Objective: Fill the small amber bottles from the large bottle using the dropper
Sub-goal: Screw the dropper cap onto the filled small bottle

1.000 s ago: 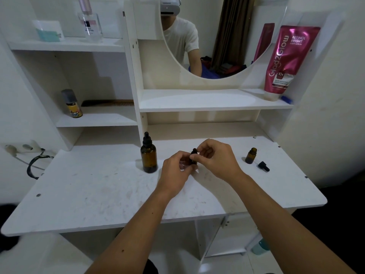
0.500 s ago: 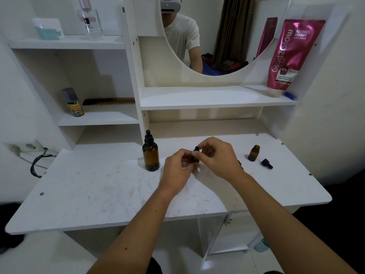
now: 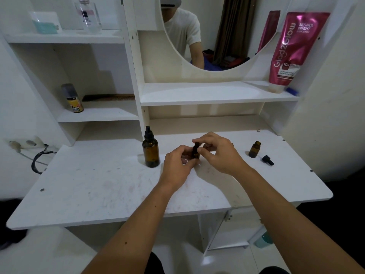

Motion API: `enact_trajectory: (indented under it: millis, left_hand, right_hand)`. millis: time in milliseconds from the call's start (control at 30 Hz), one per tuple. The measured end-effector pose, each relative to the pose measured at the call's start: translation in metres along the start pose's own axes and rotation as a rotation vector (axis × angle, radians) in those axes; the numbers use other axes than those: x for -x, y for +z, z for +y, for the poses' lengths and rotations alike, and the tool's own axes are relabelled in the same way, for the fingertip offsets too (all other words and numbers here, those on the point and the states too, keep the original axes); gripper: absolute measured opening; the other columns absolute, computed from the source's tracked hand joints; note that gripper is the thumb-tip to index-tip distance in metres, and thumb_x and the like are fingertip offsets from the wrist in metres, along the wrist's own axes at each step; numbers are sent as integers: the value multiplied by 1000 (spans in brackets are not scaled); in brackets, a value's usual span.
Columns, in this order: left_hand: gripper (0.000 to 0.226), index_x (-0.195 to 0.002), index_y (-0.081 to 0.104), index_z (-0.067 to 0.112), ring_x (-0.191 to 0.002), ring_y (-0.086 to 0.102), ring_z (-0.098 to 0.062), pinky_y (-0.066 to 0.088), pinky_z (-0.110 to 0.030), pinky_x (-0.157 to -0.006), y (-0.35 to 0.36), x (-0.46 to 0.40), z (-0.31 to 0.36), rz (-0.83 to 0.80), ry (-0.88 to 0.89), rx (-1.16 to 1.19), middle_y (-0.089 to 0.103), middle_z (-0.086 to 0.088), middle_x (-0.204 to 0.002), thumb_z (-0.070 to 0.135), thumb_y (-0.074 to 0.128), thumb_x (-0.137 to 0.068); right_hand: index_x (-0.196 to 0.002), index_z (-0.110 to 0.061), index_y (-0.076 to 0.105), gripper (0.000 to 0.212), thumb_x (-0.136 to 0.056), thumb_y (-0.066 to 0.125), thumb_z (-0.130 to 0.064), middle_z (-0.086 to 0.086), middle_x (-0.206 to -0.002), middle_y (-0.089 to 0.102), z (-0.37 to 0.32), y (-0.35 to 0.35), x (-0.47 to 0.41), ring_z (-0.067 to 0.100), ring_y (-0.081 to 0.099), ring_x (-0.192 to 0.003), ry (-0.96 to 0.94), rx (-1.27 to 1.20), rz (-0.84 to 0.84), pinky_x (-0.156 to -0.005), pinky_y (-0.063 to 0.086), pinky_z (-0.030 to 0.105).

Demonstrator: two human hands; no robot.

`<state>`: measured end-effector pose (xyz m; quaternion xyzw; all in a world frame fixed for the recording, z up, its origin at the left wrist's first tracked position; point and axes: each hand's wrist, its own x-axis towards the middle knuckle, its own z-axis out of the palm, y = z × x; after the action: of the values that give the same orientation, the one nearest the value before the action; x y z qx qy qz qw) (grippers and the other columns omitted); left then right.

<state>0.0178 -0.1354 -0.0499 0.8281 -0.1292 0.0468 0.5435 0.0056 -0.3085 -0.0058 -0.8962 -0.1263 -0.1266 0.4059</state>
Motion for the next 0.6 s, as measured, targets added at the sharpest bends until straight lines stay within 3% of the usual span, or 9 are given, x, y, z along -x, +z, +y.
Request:
enact_trajectory:
  millis: [133, 267, 500, 600]
  left_hand:
    - [29, -118, 71, 17, -96, 70, -7, 57, -24, -89, 1, -1, 0, 2, -18, 2, 75, 8, -105, 20, 81, -90]
    - [28, -116, 71, 18, -93, 69, -5, 56, -19, -85, 1, 0, 0, 10, -3, -2, 75, 9, -102, 19, 81, -90]
    - [27, -114, 71, 16, -94, 71, -5, 57, -18, -84, 1, -2, -3, 18, 4, -4, 75, 8, -102, 13, 81, -89]
    - [28, -116, 72, 16, -95, 71, -5, 57, -18, -85, 2, -2, -3, 30, 7, -11, 76, 7, -104, 13, 81, -90]
  right_hand:
    - [-110, -21, 79, 16, -97, 72, -14, -12, -105, 70, 3, -2, -5, 6, 69, -94, 16, 26, -23, -89, 54, 16]
    - [-106, -17, 78, 12, -94, 76, -18, -8, -100, 73, 3, 1, -5, 3, 67, -90, 9, 56, 21, -81, 51, 11]
    - [-104, -16, 76, 12, -94, 77, -22, -5, -94, 72, 1, 12, -1, 5, 68, -81, 37, 101, 105, -73, 47, 5]
    - [-106, -15, 77, 15, -94, 77, -25, -4, -95, 71, 0, 13, 1, 7, 68, -81, 39, 133, 117, -76, 48, 10]
